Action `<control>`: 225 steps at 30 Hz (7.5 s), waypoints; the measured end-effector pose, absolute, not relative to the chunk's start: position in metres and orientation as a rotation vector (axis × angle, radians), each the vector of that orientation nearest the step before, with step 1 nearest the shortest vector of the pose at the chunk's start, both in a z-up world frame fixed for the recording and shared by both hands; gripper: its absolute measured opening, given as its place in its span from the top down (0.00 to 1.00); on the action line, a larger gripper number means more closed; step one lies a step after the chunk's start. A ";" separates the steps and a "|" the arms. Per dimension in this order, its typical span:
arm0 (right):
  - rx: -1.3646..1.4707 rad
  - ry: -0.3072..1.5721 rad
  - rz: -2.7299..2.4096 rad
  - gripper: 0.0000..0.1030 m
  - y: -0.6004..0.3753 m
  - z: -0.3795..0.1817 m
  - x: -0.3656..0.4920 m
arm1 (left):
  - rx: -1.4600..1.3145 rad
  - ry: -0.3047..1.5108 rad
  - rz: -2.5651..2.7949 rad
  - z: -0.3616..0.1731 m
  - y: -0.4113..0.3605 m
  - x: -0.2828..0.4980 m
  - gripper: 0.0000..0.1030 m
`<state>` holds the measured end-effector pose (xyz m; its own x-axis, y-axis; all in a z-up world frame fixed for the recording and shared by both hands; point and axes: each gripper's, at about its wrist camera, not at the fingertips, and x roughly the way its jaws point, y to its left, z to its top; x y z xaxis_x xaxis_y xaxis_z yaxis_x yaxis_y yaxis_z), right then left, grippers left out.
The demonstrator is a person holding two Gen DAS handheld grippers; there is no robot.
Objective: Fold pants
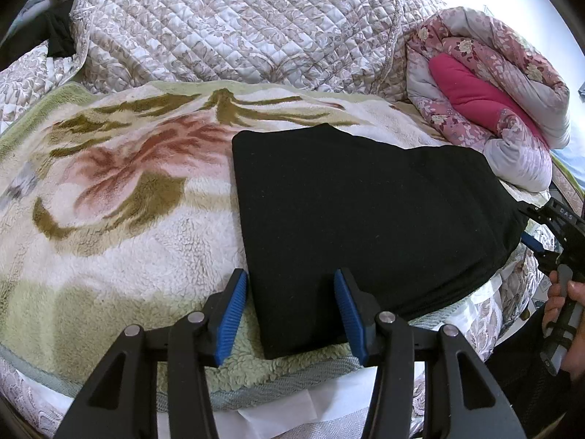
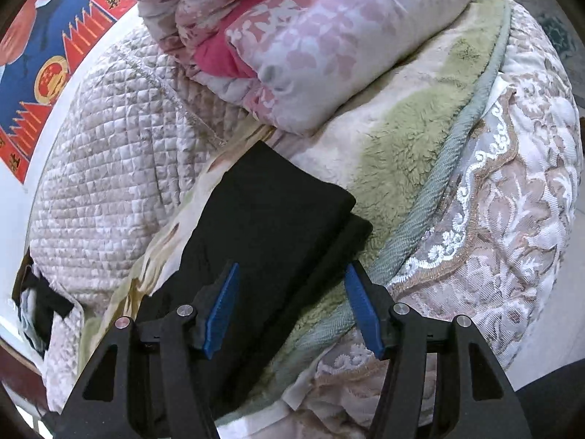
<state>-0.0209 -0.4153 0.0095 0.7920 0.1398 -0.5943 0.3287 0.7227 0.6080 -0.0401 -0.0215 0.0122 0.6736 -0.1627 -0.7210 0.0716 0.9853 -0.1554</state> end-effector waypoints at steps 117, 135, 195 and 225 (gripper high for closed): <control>0.185 0.870 0.411 0.62 -0.235 0.034 0.108 | -0.077 0.869 -0.098 0.041 -0.021 0.071 0.44; 0.164 0.841 0.368 0.69 -0.240 0.032 0.120 | -0.095 0.804 -0.095 0.036 -0.010 0.061 0.91; -0.070 0.905 0.503 0.78 -0.178 0.031 0.121 | -0.047 0.845 -0.137 0.042 -0.015 0.089 0.71; 0.128 0.833 0.521 0.77 -0.236 0.045 0.069 | -0.115 0.853 -0.137 0.049 -0.005 0.026 0.55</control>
